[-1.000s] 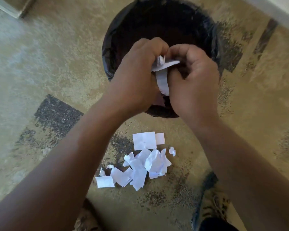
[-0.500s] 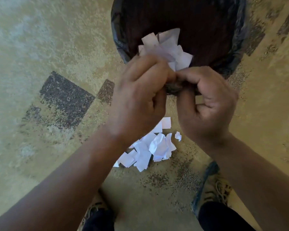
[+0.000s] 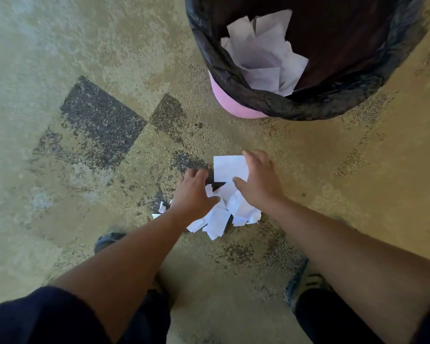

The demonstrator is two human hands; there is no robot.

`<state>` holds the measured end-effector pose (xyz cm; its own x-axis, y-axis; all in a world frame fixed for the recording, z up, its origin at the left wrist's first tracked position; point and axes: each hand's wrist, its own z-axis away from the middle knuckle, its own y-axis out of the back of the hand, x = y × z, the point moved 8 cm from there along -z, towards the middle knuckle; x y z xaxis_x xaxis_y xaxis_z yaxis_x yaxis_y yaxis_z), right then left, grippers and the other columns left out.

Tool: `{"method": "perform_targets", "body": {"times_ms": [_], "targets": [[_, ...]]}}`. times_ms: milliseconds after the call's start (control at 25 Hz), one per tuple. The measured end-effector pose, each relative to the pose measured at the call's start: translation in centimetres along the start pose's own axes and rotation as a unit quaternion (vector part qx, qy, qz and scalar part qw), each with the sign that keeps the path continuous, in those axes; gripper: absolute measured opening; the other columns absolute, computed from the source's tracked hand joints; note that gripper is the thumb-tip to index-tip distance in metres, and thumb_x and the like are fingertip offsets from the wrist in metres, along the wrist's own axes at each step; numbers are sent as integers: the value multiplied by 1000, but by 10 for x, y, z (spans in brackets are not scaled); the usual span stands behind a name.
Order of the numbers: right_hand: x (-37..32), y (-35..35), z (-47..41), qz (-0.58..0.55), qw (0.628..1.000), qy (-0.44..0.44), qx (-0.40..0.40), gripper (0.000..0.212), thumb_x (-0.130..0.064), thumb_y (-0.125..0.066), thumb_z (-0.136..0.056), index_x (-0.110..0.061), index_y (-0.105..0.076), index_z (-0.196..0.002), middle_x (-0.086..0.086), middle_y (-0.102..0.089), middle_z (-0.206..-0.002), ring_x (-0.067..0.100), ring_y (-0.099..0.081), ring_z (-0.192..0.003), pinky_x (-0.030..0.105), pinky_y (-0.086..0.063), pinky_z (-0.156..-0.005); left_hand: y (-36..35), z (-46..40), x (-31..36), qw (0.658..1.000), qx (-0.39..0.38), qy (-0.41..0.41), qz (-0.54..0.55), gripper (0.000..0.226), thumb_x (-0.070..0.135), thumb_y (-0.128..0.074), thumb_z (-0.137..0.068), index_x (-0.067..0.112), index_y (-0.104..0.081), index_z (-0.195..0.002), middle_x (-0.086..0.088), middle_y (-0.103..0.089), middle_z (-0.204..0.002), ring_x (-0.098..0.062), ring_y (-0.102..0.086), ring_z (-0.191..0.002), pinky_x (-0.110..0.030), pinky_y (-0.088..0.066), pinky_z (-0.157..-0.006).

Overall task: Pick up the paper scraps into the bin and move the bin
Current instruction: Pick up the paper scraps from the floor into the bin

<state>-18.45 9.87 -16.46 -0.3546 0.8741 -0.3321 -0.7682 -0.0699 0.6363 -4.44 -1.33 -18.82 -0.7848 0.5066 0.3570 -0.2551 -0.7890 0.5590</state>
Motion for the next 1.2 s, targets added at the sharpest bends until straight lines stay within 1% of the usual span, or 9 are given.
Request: {"method": "perform_targets", "body": {"times_ms": [160,280,360,480,640,840,1000,1120,1200], "targets": [[-9,-23,-24,152,988,14,-10,78,-11,-70,-89,-29,-28,-152,5,-15,-162,36,-25,-142,51,-45,-106,-12,-2,-4,1000,27,5,-15,50,12,-78,-83,13,-48,-122,-13,-47,-120,-39,-52,-107,-43,-42,-87],[-9,-22,-32,176,983,44,-1,60,7,-60,-85,-20,-43,-135,10,-40,-142,36,-38,-129,46,-47,-93,-15,-5,-2,999,36,-10,-10,34,4,-72,-85,11,-52,-112,-13,-52,-110,-37,-55,-101,-40,-42,-80],[-8,-18,-33,158,984,86,4,35,5,-57,-90,-16,-51,-118,10,-56,-123,35,-48,-118,41,-43,-83,-17,-6,-6,1000,25,-7,8,26,4,-71,-86,9,-58,-109,-13,-53,-108,-35,-56,-101,-36,-39,-79],[3,3,-29,43,995,84,32,5,-14,-55,-100,-10,-60,-100,8,-59,-99,30,-55,-95,36,-40,-72,-15,-8,-12,999,2,2,40,22,9,-72,-90,6,-68,-111,-9,-52,-109,-29,-56,-95,-31,-40,-80],[38,33,-6,-144,986,-10,79,15,-19,-49,-101,-10,-61,-100,3,-62,-86,25,-60,-74,34,-44,-61,1,-3,-17,998,5,0,57,3,8,-65,-92,8,-67,-94,-5,-59,-85,-26,-55,-76,-30,-36,-61],[77,27,38,-273,942,-151,125,11,-5,-51,-91,-9,-60,-96,0,-60,-76,19,-52,-63,30,-39,-54,21,8,-30,994,40,29,94,10,6,-53,-95,5,-60,-88,-9,-57,-74,-30,-59,-67,-30,-35,-52],[100,-7,53,-397,865,-290,100,9,-6,-58,-90,-11,-64,-95,4,-64,-83,17,-54,-69,27,-39,-56,10,9,-29,962,-56,80,256,9,14,-58,-101,10,-66,-97,-9,-68,-84,-25,-62,-74,-30,-47,-65],[91,-24,48,-322,911,-249,65,5,-12,-67,-88,-12,-64,-92,8,-69,-95,18,-60,-73,27,-42,-56,-8,7,-3,976,-90,28,196,16,20,-68,-97,4,-69,-98,-13,-64,-110,-21,-62,-92,-41,-57,-84],[84,-30,42,-252,939,-222,71,7,-14,-70,-88,-14,-63,-90,4,-64,-103,17,-59,-74,25,-40,-53,-19,3,10,987,-72,7,142,21,25,-71,-94,7,-72,-103,-12,-47,-141,-28,-50,-126,-44,-41,-112]]}}
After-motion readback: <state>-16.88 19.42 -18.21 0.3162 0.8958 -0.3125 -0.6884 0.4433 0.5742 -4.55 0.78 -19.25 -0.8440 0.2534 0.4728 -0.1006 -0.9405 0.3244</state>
